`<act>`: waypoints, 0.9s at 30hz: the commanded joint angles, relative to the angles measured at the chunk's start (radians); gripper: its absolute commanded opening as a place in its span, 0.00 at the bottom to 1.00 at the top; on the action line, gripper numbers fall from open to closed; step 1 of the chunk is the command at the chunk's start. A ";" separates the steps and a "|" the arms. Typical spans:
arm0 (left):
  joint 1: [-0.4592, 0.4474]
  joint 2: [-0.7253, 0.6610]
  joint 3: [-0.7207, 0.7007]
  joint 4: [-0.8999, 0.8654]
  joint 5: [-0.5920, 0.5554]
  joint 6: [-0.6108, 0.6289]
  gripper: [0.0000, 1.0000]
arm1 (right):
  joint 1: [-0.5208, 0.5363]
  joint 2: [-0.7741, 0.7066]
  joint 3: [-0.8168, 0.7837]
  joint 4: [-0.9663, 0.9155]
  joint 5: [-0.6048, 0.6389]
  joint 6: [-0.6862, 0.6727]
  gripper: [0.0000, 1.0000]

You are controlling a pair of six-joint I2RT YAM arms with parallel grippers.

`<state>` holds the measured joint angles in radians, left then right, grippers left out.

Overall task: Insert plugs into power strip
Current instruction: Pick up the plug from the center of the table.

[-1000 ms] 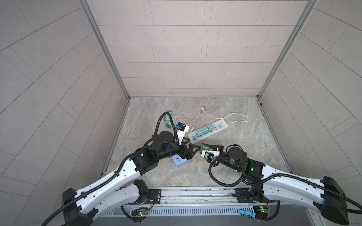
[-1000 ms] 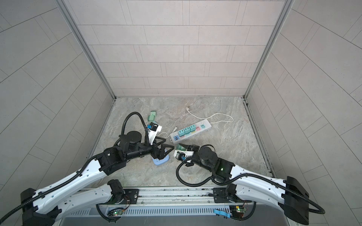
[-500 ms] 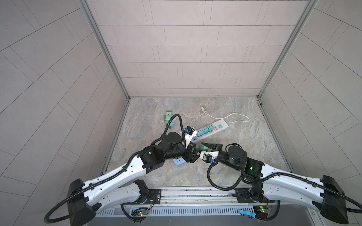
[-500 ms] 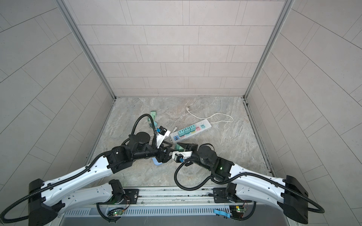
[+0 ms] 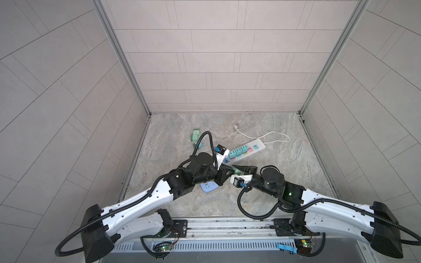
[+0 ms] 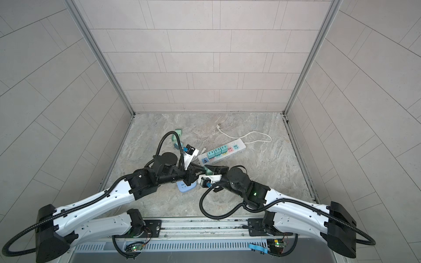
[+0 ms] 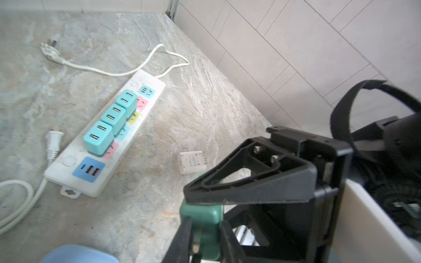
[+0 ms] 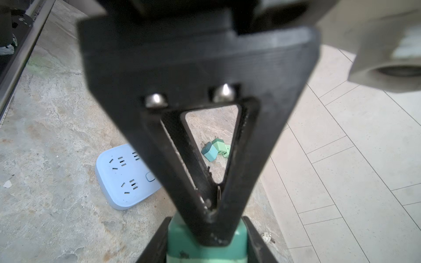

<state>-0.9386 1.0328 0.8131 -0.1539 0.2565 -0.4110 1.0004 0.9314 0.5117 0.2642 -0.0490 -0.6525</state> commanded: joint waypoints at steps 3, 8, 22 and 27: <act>-0.022 0.006 0.008 0.071 0.063 0.001 0.13 | 0.021 -0.002 0.044 0.077 -0.030 0.002 0.00; -0.021 0.011 0.017 0.072 0.081 -0.002 0.08 | 0.021 0.008 0.066 0.064 -0.005 0.030 0.22; -0.018 -0.139 -0.101 0.251 -0.527 0.234 0.00 | 0.021 -0.133 0.068 -0.162 0.020 0.282 0.96; -0.018 -0.149 -0.227 0.530 -0.495 0.381 0.00 | 0.019 -0.221 0.083 -0.181 0.266 0.531 1.00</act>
<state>-0.9562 0.8944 0.6430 0.1635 -0.1860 -0.1532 1.0210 0.7433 0.5743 0.1246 0.0586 -0.3279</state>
